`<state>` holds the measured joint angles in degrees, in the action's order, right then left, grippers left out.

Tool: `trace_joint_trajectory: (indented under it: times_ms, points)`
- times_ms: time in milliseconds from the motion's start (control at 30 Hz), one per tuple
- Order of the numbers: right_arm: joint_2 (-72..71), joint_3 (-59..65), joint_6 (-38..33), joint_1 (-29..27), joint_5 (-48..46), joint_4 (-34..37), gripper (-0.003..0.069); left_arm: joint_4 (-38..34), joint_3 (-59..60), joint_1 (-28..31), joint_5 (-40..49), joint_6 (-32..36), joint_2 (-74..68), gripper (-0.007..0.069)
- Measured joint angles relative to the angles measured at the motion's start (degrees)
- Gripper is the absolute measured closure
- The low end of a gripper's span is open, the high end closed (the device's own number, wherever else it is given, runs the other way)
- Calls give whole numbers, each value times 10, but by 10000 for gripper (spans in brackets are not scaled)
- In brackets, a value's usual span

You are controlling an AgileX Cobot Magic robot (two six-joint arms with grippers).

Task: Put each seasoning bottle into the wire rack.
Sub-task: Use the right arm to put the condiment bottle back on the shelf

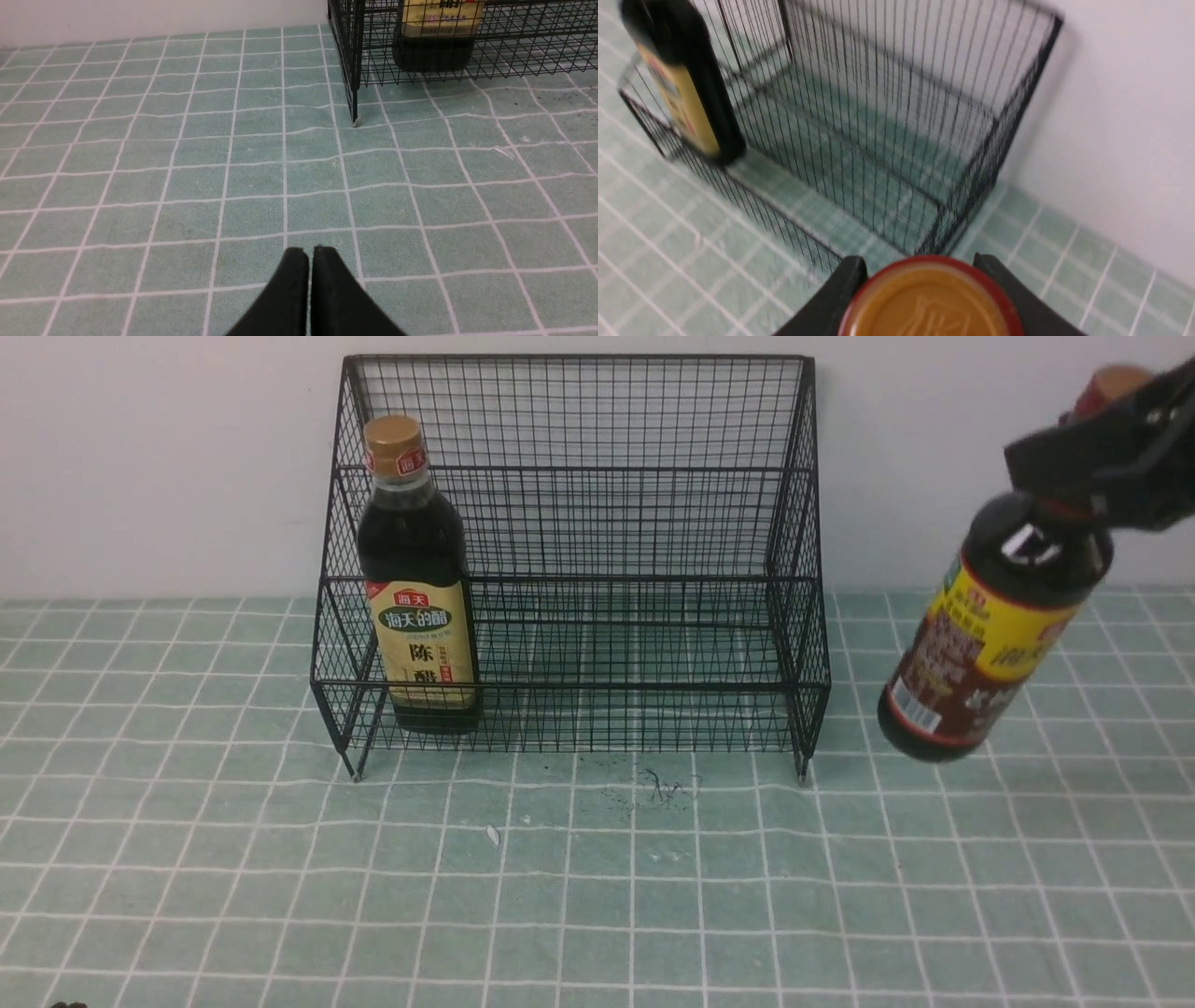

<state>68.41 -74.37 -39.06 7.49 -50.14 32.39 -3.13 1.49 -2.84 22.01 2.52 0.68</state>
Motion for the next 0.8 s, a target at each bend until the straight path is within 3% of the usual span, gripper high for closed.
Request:
trace_joint_trajectory:
  times_ms: [200, 500, 800]
  points:
    - [35, -94, -4, 19, -2, 37, 387, 0, 0, 0, 0, 0, 0, 631]
    - [202, -256, -4, 71, 6, 50, 387, 0, 0, 0, 0, 0, 0, 631]
    - [356, -384, -4, 74, 87, 54, 387, 0, 0, 0, 0, 0, 0, 631]
